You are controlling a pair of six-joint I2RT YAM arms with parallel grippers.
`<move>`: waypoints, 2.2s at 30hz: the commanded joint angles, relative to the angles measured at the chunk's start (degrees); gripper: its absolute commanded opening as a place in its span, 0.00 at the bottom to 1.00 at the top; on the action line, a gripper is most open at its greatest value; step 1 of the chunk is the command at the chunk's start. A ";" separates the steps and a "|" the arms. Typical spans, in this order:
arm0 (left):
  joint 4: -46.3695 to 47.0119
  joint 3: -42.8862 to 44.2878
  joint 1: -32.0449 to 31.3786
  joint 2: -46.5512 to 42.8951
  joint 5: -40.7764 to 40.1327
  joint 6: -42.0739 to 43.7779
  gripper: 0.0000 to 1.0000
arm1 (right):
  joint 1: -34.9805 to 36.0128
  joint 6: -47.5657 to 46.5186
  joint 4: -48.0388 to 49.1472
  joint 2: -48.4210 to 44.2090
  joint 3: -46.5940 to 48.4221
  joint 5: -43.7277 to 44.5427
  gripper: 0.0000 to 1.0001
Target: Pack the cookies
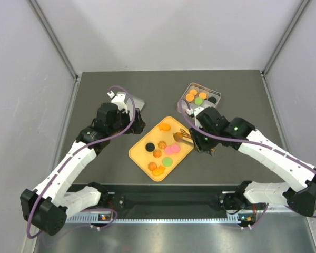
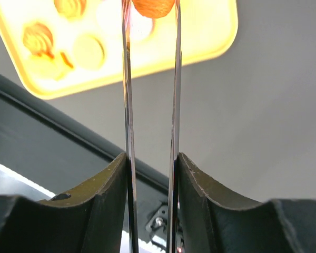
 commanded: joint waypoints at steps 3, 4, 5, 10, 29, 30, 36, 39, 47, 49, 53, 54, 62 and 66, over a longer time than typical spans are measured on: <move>1.09 0.01 0.27 -1.39 0.71 0.13 0.99 | -2.15 -0.33 4.36 3.02 6.49 4.18 0.40; 1.17 0.01 0.27 -1.39 0.80 0.04 0.99 | -3.72 -0.50 4.88 3.55 6.93 4.44 0.40; 1.18 -0.08 0.27 -1.39 0.80 0.04 0.99 | -4.61 -0.59 5.50 4.86 8.06 5.84 0.40; 1.26 0.01 0.27 -1.48 1.24 0.04 0.99 | -10.23 -1.56 8.22 8.73 12.02 7.96 0.40; 1.44 -0.08 0.27 -1.21 1.85 -0.05 0.99 | -25.18 -2.00 16.49 17.79 12.74 9.02 0.40; 1.53 -0.08 0.27 -1.21 1.76 -0.14 0.99 | -25.62 -2.09 17.01 17.88 12.47 9.02 0.40; 1.44 -0.17 0.27 -0.86 1.76 -0.14 0.99 | -26.85 -1.91 18.33 18.67 11.06 9.72 0.41; 1.53 -0.17 0.27 -0.86 1.59 -0.14 0.99 | -26.77 -2.00 18.42 19.02 10.54 9.37 0.40; 1.44 -0.17 0.27 -0.69 1.94 -0.14 0.99 | -27.21 -2.18 18.77 18.84 8.69 9.28 0.41; 1.53 -0.17 0.27 -0.69 1.94 -0.14 0.99 | -27.21 -2.35 18.69 18.93 8.16 9.37 0.40; 1.53 -0.17 0.27 -0.69 2.03 -0.14 0.99 | -27.38 -2.35 18.86 18.85 7.64 9.37 0.41; 1.44 -0.17 0.36 -0.69 1.94 -0.14 0.99 | -27.47 -2.35 18.78 18.84 7.63 9.46 0.41; 1.44 -0.17 0.27 -0.60 1.94 -0.22 0.99 | -27.82 -2.61 18.95 19.11 7.19 10.07 0.42; 1.53 -0.17 0.27 -0.69 1.85 -0.14 0.99 | -27.91 -2.61 18.95 19.02 6.84 10.16 0.42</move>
